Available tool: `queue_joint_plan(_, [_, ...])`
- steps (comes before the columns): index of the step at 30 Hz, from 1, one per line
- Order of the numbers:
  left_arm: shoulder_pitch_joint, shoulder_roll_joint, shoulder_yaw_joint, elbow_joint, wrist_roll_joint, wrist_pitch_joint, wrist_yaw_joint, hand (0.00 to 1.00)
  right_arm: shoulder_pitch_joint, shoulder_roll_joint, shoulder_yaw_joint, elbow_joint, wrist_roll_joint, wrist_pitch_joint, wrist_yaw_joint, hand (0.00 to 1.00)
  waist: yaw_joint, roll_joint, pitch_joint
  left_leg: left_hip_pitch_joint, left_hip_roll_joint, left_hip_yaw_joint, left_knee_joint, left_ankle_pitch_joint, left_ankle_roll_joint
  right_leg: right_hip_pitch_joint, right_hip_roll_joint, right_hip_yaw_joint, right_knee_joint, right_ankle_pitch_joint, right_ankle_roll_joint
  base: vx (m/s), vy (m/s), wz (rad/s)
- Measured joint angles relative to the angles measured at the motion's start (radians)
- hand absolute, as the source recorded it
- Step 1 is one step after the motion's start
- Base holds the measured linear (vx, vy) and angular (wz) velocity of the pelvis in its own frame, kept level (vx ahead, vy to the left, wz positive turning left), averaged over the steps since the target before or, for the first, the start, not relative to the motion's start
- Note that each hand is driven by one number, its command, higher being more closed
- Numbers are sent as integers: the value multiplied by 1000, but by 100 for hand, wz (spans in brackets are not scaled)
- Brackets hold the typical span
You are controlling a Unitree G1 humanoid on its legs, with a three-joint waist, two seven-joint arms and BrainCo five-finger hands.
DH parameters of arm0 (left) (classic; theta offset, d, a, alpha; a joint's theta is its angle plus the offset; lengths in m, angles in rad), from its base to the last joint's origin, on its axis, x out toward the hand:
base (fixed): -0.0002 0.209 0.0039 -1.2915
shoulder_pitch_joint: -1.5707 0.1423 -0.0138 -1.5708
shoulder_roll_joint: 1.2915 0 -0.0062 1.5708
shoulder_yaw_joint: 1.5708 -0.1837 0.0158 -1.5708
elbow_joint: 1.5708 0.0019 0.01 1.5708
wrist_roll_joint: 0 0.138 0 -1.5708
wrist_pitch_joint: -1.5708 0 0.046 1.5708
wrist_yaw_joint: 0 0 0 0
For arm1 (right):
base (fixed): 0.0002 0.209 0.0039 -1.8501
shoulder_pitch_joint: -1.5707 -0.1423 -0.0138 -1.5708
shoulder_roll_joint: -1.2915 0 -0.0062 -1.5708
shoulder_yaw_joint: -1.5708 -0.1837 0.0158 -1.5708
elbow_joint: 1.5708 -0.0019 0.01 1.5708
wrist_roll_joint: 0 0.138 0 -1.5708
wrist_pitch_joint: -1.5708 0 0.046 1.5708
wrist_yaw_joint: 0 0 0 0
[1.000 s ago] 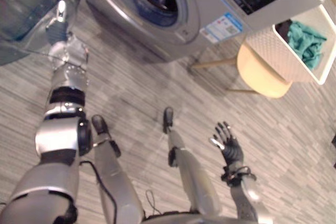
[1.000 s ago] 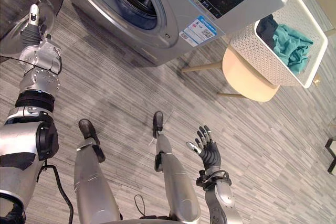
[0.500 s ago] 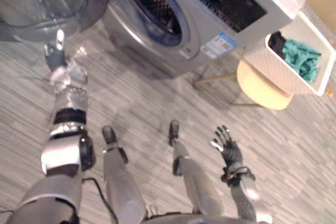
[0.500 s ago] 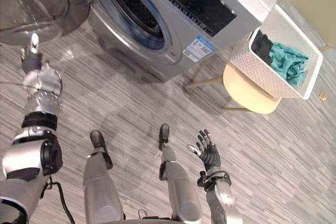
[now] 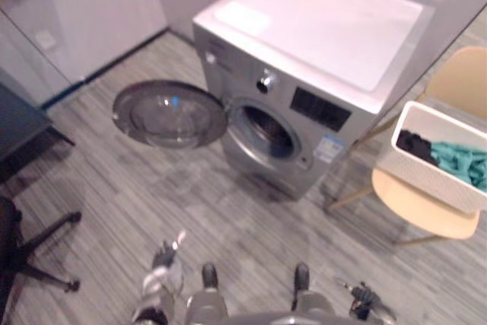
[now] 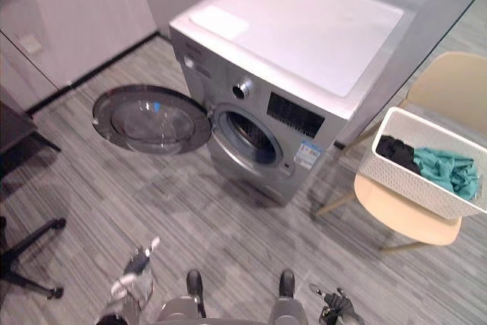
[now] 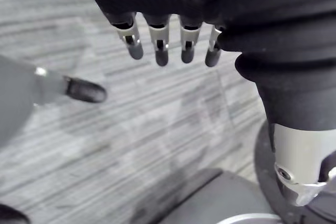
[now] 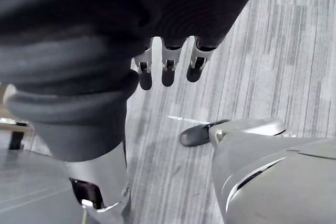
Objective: Pick up the laundry basket with both hands and put the clothes into the washing machine.
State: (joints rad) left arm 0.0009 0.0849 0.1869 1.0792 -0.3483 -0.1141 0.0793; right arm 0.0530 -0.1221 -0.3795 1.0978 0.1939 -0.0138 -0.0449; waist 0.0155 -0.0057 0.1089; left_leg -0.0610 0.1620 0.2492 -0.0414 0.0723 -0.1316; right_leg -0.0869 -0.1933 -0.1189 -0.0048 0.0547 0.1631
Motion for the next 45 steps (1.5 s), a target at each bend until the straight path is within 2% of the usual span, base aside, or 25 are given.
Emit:
queue_joint_plan(4, [63,-14,-1,42,129,21,-15,0,1,24,-18,23,3,0,0,0,-2,6,-23,64,-7,-5,-51,16,-1,50,-2,-16,-3,-12,3,38,18,11])
queue_joint_plan(10, [67,-18,3,61,204,26,-26,0,3,45,-21,43,51,-2,0,0,-10,13,-41,119,1,-8,-49,17,2,82,3,-13,48,-55,2,31,-3,1])
queue_joint_plan(13, [78,-21,43,59,204,32,-30,0,-17,52,16,64,50,-2,0,0,-13,18,-38,111,73,39,73,-61,-26,80,51,36,88,-87,-41,13,-72,-46])
queue_joint_plan(14, [100,-18,68,53,203,33,-26,0,-23,54,62,63,49,-2,1,0,-18,44,-32,94,142,55,180,-104,-42,79,107,53,115,-119,-95,-1,-224,-76])
queue_joint_plan(15, [113,-10,106,50,201,33,-23,0,-33,60,91,62,49,-4,1,0,-24,34,-28,36,193,61,345,-137,-19,55,140,79,159,-143,-97,-34,-235,-67])
queue_joint_plan(16, [113,-3,125,49,201,38,-20,0,-36,60,100,62,49,-7,0,0,-26,28,-28,-5,219,60,445,-136,53,48,151,93,176,-152,-100,-55,-215,-69])
queue_joint_plan(17, [115,-5,140,37,178,40,-11,0,-37,59,108,61,49,-17,-9,0,-14,12,-27,-55,230,16,560,-75,153,50,166,122,181,-152,-117,-39,-246,-76])
queue_joint_plan(18, [117,-9,139,29,164,39,-8,0,-42,56,114,61,50,-21,-18,0,1,14,-25,-78,221,-44,620,-33,134,49,174,155,179,-144,-134,-3,-273,-102])
queue_joint_plan(19, [115,-30,136,19,152,37,-5,0,-63,27,113,60,50,-22,-22,0,9,20,-13,-110,162,-136,709,-94,43,51,183,188,177,-140,-140,12,-204,-85])
queue_joint_plan(20, [114,-42,126,15,148,37,-5,0,-73,14,112,60,50,-24,-22,0,8,38,-9,-117,109,-176,734,-139,18,51,180,211,175,-137,-145,2,-25,-92])
queue_joint_plan(21, [114,-67,109,8,145,34,-5,0,-94,-5,113,61,49,-23,-22,0,12,78,-2,-106,0,-231,719,-219,3,52,193,243,164,-125,-160,9,72,-75])
queue_joint_plan(22, [114,-75,94,8,145,31,-5,0,-102,-7,113,61,50,-23,-21,0,17,94,0,-92,-44,-250,687,-242,8,55,201,257,156,-118,-160,20,93,-95])
queue_joint_plan(23, [113,-81,76,8,145,30,-8,0,-107,-2,113,62,49,-21,-19,0,27,111,0,-56,-86,-243,594,-284,65,65,227,284,130,-103,-157,78,56,-76])
queue_joint_plan(26, [90,-81,86,7,146,29,-12,0,-122,64,123,56,49,-19,-19,0,31,96,-11,42,-92,-335,380,-348,72,59,267,343,86,-68,-146,110,-4,-62])
queue_joint_plan(28, [70,-88,81,9,146,27,-12,0,-123,86,123,56,53,-19,-18,0,58,76,-3,76,-91,-286,333,-331,72,65,265,382,69,-41,-138,94,29,-67])
queue_joint_plan(32, [51,-90,16,13,185,29,-15,0,-45,90,161,-17,93,-26,-8,0,39,57,-42,136,-108,-265,205,-286,85,63,245,392,56,-53,-128,136,46,-15])
queue_joint_plan(35, [25,-90,20,12,204,30,-15,0,-26,99,163,-64,92,-26,1,0,28,42,-23,159,-104,-212,207,-287,84,-18,266,392,224,-109,-115,120,28,-43])
queue_joint_plan(36, [19,-87,40,7,204,30,-14,0,-27,121,163,-97,92,-29,1,0,28,14,-7,141,-96,-157,256,-289,81,-130,287,349,413,-127,-90,9,-47,-98])
queue_joint_plan(37, [18,-79,45,3,204,30,-14,0,-30,130,162,-108,91,-31,1,0,29,5,2,141,-88,-137,275,-290,79,-165,285,317,482,-131,-68,11,-89,-98])
queue_joint_plan(38, [20,-69,43,-2,205,31,-13,0,-42,137,160,-116,91,-35,0,0,21,-1,15,153,-75,-112,288,-296,71,-227,259,219,615,-158,-56,28,-84,-50])
queue_joint_plan(39, [19,-68,43,-3,205,31,-13,0,-40,136,158,-115,91,-35,0,0,21,-8,16,166,-71,-105,286,-296,70,-242,225,160,680,-178,-85,82,-80,-31])
queue_joint_plan(40, [20,-73,44,-10,207,30,-13,0,-26,135,148,-117,90,-37,0,0,23,-12,15,192,-54,-97,284,-300,63,-248,148,67,765,-206,-128,121,-87,-10])
queue_joint_plan(41, [21,-74,45,-11,207,30,-13,0,-17,132,141,-116,90,-39,0,0,29,-13,14,220,-40,-85,266,-300,62,-238,90,23,787,-216,-138,118,-115,-7])
queue_joint_plan(43, [35,-70,48,-11,204,28,-12,0,-17,125,137,-104,79,-40,0,0,28,-18,10,265,-19,-48,214,-301,43,-204,-55,-21,708,-220,-127,82,-232,-12])
queue_joint_plan(45, [47,-61,47,-10,205,27,-12,0,-17,126,88,-78,70,-40,1,0,24,-29,-4,272,-19,-53,203,-313,14,-179,-112,-13,572,-170,-115,145,-334,-23])
